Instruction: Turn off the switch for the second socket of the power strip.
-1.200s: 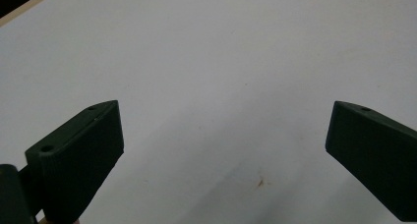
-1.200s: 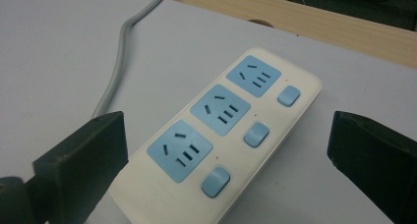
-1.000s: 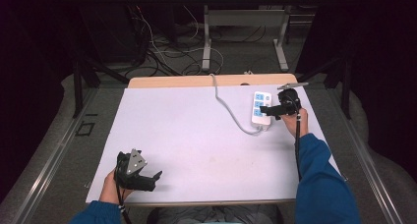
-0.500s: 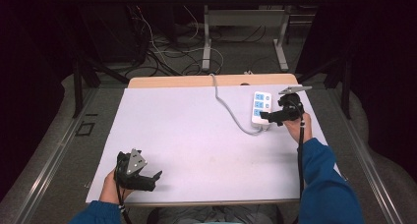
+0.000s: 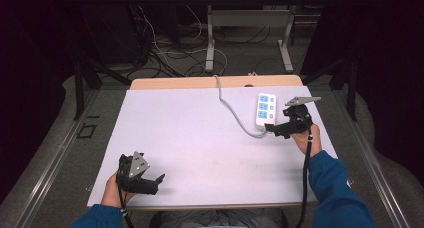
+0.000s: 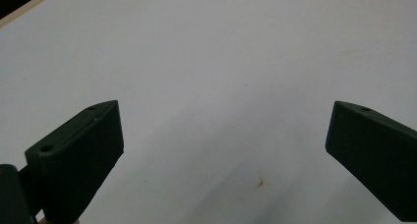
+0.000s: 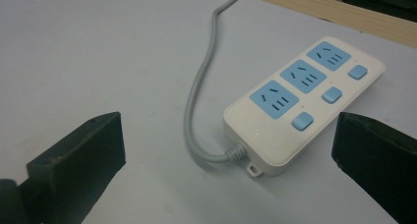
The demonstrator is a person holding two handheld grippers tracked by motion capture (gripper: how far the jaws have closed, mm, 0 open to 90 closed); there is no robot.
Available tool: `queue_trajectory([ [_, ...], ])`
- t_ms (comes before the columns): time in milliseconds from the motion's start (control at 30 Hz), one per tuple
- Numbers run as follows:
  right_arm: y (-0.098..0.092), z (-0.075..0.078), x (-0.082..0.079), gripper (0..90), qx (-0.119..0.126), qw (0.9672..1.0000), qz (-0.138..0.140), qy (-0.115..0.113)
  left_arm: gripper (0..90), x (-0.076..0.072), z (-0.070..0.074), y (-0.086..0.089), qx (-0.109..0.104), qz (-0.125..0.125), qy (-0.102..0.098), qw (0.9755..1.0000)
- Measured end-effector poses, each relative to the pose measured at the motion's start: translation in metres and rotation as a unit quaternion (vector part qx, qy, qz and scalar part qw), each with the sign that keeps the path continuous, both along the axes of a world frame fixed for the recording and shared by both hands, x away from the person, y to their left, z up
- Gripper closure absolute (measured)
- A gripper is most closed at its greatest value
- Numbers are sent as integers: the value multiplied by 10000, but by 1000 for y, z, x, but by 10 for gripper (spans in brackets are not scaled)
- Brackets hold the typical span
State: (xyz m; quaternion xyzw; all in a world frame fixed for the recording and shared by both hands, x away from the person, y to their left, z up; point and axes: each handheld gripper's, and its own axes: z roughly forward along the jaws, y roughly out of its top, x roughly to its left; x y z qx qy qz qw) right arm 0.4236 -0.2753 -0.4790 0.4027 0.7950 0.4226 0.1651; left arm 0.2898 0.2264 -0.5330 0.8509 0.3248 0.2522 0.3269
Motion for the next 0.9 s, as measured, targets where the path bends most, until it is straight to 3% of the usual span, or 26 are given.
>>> queue_trajectory([
  [400,16,-2,-38,0,-153,9987,452,-168,9,0,0,0,1,7,-15,10000],
  [900,20,-13,-80,0,-329,9964,739,-255,9,0,0,0,48,22,-14,10000],
])
